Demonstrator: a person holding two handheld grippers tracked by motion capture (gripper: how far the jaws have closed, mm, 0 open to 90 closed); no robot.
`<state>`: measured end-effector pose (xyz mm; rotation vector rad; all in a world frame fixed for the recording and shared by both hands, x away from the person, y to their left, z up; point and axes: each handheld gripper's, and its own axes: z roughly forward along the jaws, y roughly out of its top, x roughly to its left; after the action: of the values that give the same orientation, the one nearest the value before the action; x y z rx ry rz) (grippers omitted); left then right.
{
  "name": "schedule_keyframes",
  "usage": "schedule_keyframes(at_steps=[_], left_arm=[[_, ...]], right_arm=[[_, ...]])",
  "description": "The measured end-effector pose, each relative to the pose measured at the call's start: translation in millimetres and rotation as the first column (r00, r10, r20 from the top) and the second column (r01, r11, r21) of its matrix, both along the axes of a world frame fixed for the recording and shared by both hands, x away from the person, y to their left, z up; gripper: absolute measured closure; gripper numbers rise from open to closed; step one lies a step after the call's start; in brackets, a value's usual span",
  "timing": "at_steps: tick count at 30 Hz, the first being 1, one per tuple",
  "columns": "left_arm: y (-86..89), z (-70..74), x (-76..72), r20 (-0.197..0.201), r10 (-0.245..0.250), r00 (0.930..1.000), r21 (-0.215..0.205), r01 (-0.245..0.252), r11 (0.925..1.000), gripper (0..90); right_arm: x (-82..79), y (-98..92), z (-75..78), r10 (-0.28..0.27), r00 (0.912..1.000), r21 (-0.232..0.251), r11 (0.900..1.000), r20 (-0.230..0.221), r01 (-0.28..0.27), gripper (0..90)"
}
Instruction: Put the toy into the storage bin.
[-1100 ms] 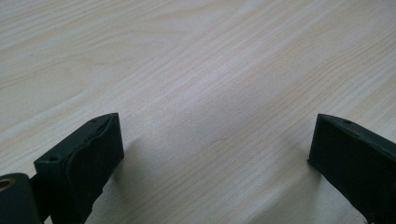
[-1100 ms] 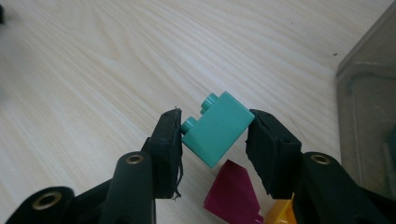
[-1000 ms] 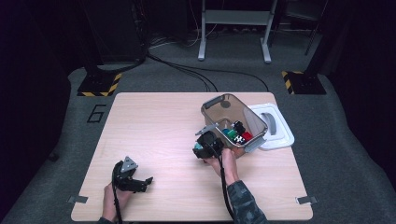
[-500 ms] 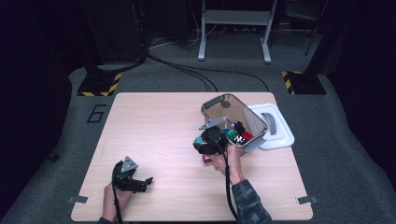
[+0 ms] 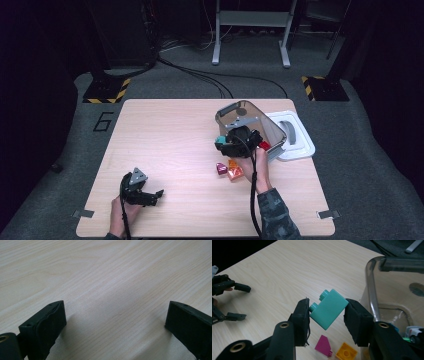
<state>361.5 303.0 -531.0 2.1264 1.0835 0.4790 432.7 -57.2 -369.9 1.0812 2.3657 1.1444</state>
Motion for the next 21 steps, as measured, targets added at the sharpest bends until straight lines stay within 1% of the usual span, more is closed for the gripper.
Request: schedule_keyframes(at_steps=[1,4,7,8,9,12,13,14,15,18,20,21], left_arm=[[0.0,0.0,0.0,-0.001,0.000,1.0000,0.000,0.000,1.0000,2.9],[-0.1,-0.1,-0.1,-0.001,0.002,1.0000,-0.002,-0.002,1.0000,2.9],[-0.1,0.0,-0.1,-0.001,0.001,1.0000,-0.001,-0.001,1.0000,2.9],[-0.1,0.0,-0.1,-0.001,0.001,1.0000,-0.001,-0.001,1.0000,2.9],[-0.1,0.0,0.0,0.000,0.001,1.0000,-0.001,-0.001,1.0000,2.9],[0.0,-0.1,0.0,0.000,0.000,1.0000,-0.001,0.000,1.0000,2.9],[-0.4,-0.2,-0.3,-0.002,0.004,1.0000,-0.006,-0.004,1.0000,2.9],[-0.4,-0.2,-0.3,-0.002,0.004,1.0000,-0.006,-0.004,1.0000,2.9],[-0.1,-0.1,0.0,0.000,0.001,1.0000,-0.001,-0.001,1.0000,2.9],[-0.1,-0.1,0.0,0.000,0.001,1.0000,-0.002,-0.001,1.0000,2.9],[0.0,0.0,0.0,0.000,0.000,1.0000,-0.001,0.000,1.0000,2.9],[-0.3,-0.1,-0.2,-0.002,0.003,1.0000,-0.004,-0.003,1.0000,2.9]], right_arm=[[0.5,-4.2,4.2,-0.011,0.9999,0.001,1.000,0.006,0.011,55.5],[1.2,-11.7,10.0,-0.032,0.9994,0.009,0.999,0.014,0.032,55.5],[3.2,-20.4,15.0,-0.057,0.9981,0.013,0.998,0.023,0.056,55.5],[3.2,-20.4,15.0,-0.057,0.9981,0.013,0.998,0.023,0.056,55.5],[4.3,-27.4,18.0,-0.073,0.9969,0.014,0.997,0.030,0.073,55.5],[4.8,-32.4,19.4,-0.087,0.9957,0.014,0.996,0.031,0.086,55.6],[6.5,-38.8,20.4,-0.106,0.9940,0.010,0.994,0.026,0.106,55.5],[6.5,-38.8,20.4,-0.106,0.9940,0.010,0.994,0.026,0.106,55.5],[7.6,-43.6,21.5,-0.119,0.9926,0.006,0.993,0.024,0.119,55.5],[8.1,-47.9,22.2,-0.127,0.9916,0.006,0.992,0.025,0.127,55.6],[8.6,-51.5,22.1,-0.135,0.9906,-0.003,0.991,0.023,0.135,55.6],[8.9,-55.8,21.0,-0.151,0.9884,-0.005,0.988,0.014,0.151,55.5]])
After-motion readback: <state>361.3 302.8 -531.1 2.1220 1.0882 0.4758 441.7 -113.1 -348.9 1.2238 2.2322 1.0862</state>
